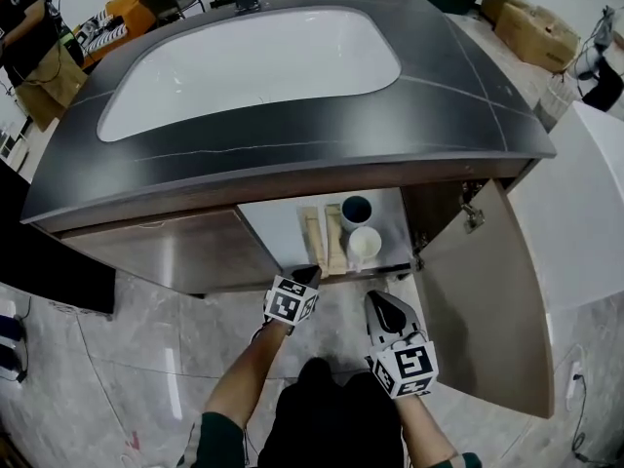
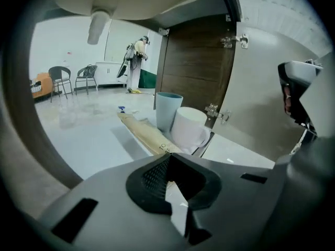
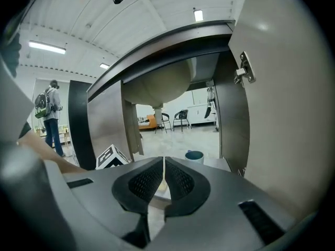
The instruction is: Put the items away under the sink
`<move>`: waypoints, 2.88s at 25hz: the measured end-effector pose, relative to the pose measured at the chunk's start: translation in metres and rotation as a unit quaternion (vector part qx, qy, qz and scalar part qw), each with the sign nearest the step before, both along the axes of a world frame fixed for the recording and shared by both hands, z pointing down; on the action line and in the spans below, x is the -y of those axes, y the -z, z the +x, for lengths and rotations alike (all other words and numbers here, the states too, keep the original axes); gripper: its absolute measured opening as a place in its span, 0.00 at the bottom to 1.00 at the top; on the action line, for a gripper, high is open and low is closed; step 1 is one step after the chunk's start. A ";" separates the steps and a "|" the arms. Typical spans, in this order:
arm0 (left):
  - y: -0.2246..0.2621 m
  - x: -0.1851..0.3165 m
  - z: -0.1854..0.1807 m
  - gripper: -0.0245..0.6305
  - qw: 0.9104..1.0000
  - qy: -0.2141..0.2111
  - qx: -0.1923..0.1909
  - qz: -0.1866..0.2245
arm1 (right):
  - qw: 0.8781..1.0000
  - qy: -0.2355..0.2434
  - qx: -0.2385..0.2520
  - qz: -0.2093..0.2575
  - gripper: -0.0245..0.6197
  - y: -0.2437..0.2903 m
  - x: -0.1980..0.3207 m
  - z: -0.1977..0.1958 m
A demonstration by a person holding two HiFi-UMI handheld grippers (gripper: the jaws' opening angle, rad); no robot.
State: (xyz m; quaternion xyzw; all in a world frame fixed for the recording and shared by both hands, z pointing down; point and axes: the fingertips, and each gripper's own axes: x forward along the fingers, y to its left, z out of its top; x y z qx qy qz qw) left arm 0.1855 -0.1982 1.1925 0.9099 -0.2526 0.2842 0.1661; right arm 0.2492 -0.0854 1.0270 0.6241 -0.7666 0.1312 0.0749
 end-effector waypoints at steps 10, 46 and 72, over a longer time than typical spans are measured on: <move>-0.051 0.007 0.004 0.05 0.999 0.004 0.035 -0.017 | 1.000 -0.007 0.004 -0.014 0.10 -0.027 -0.001 0.008; 0.224 -0.065 -0.068 0.05 0.990 0.079 -0.092 0.078 | 1.000 0.003 0.013 -0.023 0.11 0.119 -0.003 -0.031; 0.777 -0.217 -0.135 0.05 0.984 0.097 -0.090 0.117 | 0.999 0.041 -0.014 0.020 0.10 0.677 -0.151 -0.109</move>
